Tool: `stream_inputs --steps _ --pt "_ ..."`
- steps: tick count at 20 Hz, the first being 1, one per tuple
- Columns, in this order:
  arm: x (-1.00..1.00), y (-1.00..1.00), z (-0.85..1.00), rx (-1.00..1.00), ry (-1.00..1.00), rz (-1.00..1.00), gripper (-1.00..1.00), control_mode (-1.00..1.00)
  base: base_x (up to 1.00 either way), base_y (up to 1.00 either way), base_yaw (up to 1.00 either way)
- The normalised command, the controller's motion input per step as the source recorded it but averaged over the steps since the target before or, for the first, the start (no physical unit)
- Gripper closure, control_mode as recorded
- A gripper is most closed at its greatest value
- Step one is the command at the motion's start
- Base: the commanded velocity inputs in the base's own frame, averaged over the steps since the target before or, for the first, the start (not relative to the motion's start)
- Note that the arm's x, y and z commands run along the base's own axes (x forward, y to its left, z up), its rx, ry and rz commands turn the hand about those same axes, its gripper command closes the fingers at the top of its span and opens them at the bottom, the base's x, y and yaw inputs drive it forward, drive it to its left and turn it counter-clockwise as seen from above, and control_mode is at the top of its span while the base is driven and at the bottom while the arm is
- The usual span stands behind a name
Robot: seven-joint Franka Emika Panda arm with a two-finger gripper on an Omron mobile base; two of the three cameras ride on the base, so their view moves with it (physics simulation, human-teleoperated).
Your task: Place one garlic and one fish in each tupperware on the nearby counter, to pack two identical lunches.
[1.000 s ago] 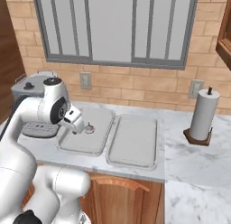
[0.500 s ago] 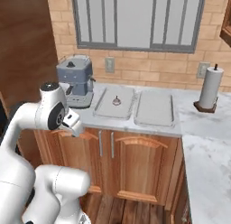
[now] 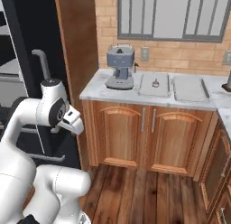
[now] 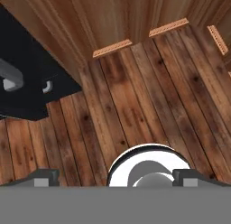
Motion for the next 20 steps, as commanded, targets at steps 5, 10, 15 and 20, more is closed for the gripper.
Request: stream_inputs --steps 5,10,15,20 --pt "0.0 0.0 0.0 0.0 0.0 0.0 -1.0 1.0 -0.97 1.0 0.0" --pt "0.0 0.0 0.0 0.0 0.0 0.0 -1.0 1.0 0.0 1.0 0.1" --pt "0.0 0.0 0.0 0.0 0.0 0.0 -1.0 1.0 0.88 0.54 0.1" --pt "0.0 0.0 0.0 0.0 0.0 0.0 -1.0 1.0 1.0 0.0 0.0"
